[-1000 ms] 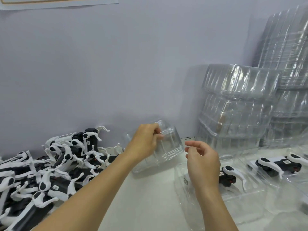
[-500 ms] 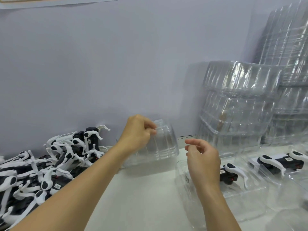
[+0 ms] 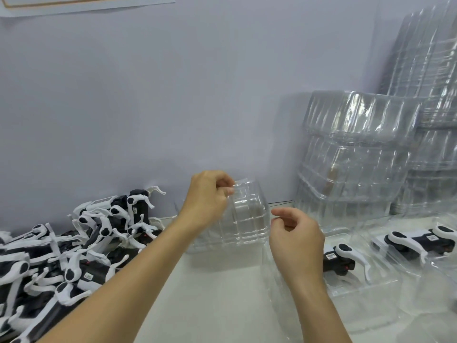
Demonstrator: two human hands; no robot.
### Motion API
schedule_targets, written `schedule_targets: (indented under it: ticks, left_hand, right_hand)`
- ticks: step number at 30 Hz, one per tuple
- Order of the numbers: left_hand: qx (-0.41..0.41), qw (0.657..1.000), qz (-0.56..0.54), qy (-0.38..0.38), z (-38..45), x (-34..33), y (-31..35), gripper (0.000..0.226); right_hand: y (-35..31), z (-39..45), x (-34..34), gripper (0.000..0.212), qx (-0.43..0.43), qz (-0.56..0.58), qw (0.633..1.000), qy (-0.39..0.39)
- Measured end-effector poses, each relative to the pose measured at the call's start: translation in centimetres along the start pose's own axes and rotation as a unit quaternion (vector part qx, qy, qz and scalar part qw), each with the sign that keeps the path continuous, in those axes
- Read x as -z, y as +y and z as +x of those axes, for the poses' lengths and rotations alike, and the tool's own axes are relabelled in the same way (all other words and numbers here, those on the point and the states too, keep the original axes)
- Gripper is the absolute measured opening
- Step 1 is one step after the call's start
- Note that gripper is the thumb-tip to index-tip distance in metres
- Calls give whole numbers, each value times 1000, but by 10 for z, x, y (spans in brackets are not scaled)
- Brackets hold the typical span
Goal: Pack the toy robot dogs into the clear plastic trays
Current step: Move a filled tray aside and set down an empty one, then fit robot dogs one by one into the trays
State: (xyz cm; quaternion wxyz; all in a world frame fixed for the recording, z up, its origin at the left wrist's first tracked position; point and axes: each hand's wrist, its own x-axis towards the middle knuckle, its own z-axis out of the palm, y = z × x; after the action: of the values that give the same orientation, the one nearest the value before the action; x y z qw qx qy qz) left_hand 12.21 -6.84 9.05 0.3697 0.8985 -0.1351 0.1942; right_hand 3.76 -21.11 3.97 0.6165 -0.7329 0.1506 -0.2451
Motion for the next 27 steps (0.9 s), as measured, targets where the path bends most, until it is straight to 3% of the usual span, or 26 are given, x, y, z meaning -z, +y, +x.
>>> schedule_targets:
  ticks: [6,12,16,20,23,27]
  left_hand:
    - [35,997,-62,44,5,16,4,18]
    - [0,998,-49,27,5,32,13,17]
    - [-39,995,-61,64,-2,46,25,16]
    - [-85,984,-94,125,-24,61,36,18]
    - [-124,975,-87,164,-56,67,41,17]
    - [-174,962,-30,206,-104,70,31,20]
  right_hand:
    - [-6,-7,-13,15,27,-10,999,-19]
    - [-7,-9,-20,13,-2,30,998,-49]
    - [-6,-6,-19,8,-17,99,994,-52]
    - [-10,-6,-16,18,-27,153,986,-61]
    - [-17,-4,-10,24,-82,247,960,-101]
    - [-28,-7,-3,34,-194,371,883,-212]
